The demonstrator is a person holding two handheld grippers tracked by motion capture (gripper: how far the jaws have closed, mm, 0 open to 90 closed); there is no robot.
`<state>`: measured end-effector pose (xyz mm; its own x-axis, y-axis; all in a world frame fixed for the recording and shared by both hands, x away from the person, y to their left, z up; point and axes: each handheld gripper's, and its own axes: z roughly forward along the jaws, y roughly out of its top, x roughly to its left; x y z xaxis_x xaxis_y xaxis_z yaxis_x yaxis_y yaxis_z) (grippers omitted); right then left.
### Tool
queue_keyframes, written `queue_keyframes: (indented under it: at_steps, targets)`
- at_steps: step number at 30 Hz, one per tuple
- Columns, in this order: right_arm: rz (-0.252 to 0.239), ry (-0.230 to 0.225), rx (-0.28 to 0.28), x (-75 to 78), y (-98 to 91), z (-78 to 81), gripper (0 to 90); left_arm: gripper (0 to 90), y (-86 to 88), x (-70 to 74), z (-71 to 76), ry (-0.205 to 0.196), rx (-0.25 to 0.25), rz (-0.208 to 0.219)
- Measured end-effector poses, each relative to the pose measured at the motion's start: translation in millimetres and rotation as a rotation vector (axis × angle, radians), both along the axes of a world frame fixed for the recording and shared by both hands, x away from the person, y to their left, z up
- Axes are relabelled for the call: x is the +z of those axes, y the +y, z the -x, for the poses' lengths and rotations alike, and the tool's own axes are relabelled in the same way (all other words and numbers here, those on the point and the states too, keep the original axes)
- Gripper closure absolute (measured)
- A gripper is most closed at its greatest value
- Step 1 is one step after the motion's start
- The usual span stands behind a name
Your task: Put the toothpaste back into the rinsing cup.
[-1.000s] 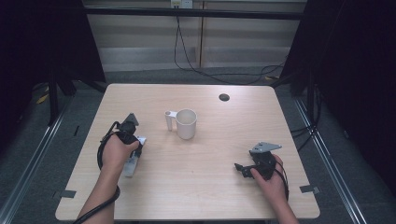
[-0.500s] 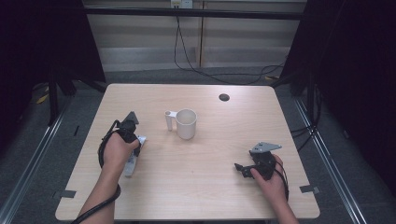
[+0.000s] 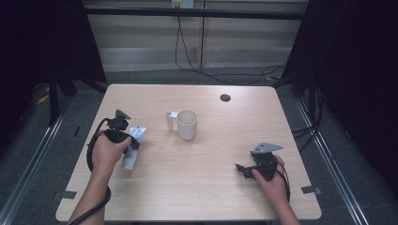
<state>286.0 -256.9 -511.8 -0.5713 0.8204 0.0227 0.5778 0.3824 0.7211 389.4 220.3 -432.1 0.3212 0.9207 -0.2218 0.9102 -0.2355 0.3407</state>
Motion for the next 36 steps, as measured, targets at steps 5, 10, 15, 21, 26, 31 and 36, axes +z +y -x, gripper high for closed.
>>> queue_keyframes:
  at_steps: [5,10,15,21,26,31,36]
  targets:
    - [0.000,0.000,0.000,0.0,0.0,0.0,14.1,65.1,2.3,6.3,2.6,-0.075,-0.017,0.043]
    - [0.000,0.000,0.000,0.0,0.0,0.0,14.1,65.8,4.2,11.0,5.2,-0.131,-0.023,0.074]
    - [0.000,0.000,0.000,0.0,0.0,0.0,14.1,66.3,4.3,14.7,7.7,-0.173,-0.034,0.100]
    - [0.001,-0.002,0.000,0.0,0.0,0.0,14.1,66.5,-0.2,20.2,9.2,-0.221,-0.035,0.114]
    - [0.002,-0.004,0.001,-0.1,0.0,-0.1,14.1,66.4,-1.6,24.8,9.7,-0.246,-0.064,0.134]
    - [0.001,-0.004,0.002,-0.2,0.0,-0.1,14.1,66.6,-5.7,27.8,11.7,-0.280,-0.080,0.143]
    - [0.002,-0.004,0.001,-0.1,0.0,0.0,14.2,66.7,-8.1,32.6,13.6,-0.320,-0.082,0.172]
